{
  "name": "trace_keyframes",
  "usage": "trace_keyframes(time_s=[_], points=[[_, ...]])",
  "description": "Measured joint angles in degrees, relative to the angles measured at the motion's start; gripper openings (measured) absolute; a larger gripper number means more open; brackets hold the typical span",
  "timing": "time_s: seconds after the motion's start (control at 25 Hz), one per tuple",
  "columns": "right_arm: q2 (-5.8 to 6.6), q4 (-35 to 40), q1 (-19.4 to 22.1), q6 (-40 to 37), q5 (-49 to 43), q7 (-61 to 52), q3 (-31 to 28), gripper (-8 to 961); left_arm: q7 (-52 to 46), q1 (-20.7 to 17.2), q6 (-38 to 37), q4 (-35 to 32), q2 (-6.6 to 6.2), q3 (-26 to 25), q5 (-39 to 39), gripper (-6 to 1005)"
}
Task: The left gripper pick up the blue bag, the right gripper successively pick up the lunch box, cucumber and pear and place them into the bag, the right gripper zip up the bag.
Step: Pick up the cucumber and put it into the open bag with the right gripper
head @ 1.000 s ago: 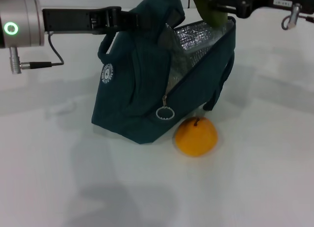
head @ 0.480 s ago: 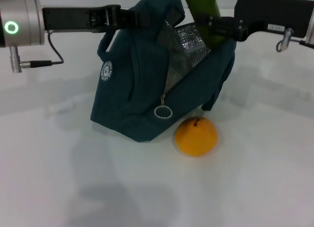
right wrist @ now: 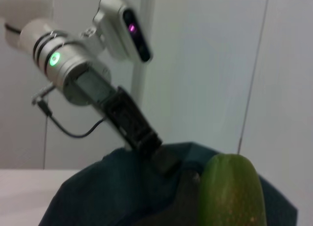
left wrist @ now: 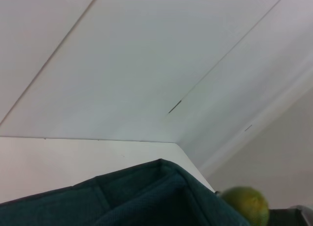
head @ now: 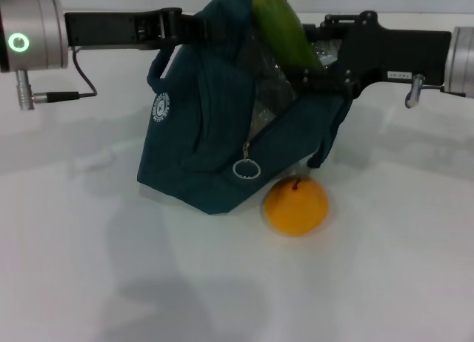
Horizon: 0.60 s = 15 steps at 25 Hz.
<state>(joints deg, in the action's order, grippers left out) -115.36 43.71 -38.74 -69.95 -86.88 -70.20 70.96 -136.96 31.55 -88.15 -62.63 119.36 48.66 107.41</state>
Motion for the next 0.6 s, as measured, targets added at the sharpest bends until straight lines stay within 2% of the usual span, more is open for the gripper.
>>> trace_keyframes(time_s=[0.2, 0.6], points=[[-0.12, 0.29, -1.45, 1.53, -4.69, -3.38, 0.53, 582, 0.02, 0.02, 0.01, 0.55, -0.03, -0.05, 0.0, 50], [0.12, 1.43, -2.09, 1.11, -5.7, -6.67, 0.52, 583, 0.03, -0.01, 0.09, 0.64, -0.09, -0.24, 0.12, 50]])
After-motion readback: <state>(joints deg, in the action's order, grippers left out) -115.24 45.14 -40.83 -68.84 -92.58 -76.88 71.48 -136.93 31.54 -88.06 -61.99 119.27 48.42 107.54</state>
